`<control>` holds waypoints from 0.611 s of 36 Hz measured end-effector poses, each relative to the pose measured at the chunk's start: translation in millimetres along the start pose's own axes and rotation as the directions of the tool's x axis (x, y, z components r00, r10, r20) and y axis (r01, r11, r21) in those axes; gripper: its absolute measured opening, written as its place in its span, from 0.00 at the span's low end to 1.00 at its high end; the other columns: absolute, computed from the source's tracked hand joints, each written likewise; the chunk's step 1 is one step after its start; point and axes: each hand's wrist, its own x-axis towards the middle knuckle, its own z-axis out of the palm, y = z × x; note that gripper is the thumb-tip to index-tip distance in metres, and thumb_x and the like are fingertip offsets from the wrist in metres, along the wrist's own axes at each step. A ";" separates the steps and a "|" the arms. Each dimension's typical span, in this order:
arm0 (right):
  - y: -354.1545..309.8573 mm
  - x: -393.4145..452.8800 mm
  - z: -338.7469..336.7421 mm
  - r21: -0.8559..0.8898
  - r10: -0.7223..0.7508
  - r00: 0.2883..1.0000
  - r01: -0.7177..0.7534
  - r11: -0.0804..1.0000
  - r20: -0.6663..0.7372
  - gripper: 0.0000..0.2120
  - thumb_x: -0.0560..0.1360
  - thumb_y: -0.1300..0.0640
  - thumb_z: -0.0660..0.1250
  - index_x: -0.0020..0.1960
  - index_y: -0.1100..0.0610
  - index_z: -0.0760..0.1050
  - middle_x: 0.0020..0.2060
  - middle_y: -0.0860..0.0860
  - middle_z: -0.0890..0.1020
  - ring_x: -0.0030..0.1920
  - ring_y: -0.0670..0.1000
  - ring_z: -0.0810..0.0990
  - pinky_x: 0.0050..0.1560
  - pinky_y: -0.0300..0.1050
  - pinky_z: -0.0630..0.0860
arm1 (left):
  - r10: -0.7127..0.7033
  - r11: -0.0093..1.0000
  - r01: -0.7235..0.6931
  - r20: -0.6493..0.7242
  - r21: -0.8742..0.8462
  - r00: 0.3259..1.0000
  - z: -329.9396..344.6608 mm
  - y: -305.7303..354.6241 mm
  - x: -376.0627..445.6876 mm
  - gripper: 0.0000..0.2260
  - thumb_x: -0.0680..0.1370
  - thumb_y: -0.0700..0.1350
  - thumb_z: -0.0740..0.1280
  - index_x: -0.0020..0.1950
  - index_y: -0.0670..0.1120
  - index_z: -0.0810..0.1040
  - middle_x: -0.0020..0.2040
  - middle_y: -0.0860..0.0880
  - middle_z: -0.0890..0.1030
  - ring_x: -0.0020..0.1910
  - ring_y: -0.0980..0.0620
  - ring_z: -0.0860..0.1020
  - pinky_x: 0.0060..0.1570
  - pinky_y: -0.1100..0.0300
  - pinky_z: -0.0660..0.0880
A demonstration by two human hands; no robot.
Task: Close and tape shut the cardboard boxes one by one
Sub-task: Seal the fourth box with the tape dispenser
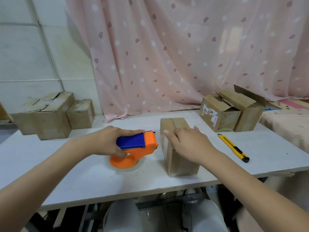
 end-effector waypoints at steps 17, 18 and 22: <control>-35.1 66.5 -30.3 -0.125 0.362 0.900 -0.341 0.932 0.242 0.51 0.72 0.39 0.72 0.77 0.66 0.47 0.60 0.59 0.73 0.57 0.60 0.74 0.47 0.49 0.73 | 0.002 0.999 -0.002 0.002 0.034 1.000 1.1 5.2 1.5 0.37 0.74 0.52 0.71 0.74 0.74 0.54 0.42 0.60 0.74 0.39 0.56 0.73 0.34 0.67 0.64; -33.4 62.4 -33.5 -0.124 0.346 0.908 -0.325 0.938 0.237 0.50 0.71 0.39 0.73 0.77 0.64 0.51 0.64 0.58 0.72 0.59 0.60 0.75 0.48 0.49 0.74 | 0.001 0.999 -0.001 0.003 0.037 1.000 0.8 5.4 1.8 0.37 0.74 0.52 0.71 0.74 0.74 0.54 0.42 0.60 0.74 0.39 0.56 0.73 0.34 0.67 0.64; -27.7 46.0 -44.9 -0.065 0.285 0.928 -0.277 0.959 0.242 0.34 0.71 0.41 0.73 0.68 0.59 0.67 0.62 0.56 0.74 0.60 0.58 0.77 0.52 0.48 0.77 | 0.005 0.999 -0.005 -0.007 0.049 1.000 1.6 5.3 1.9 0.38 0.73 0.52 0.72 0.73 0.75 0.54 0.43 0.61 0.74 0.40 0.56 0.73 0.35 0.67 0.64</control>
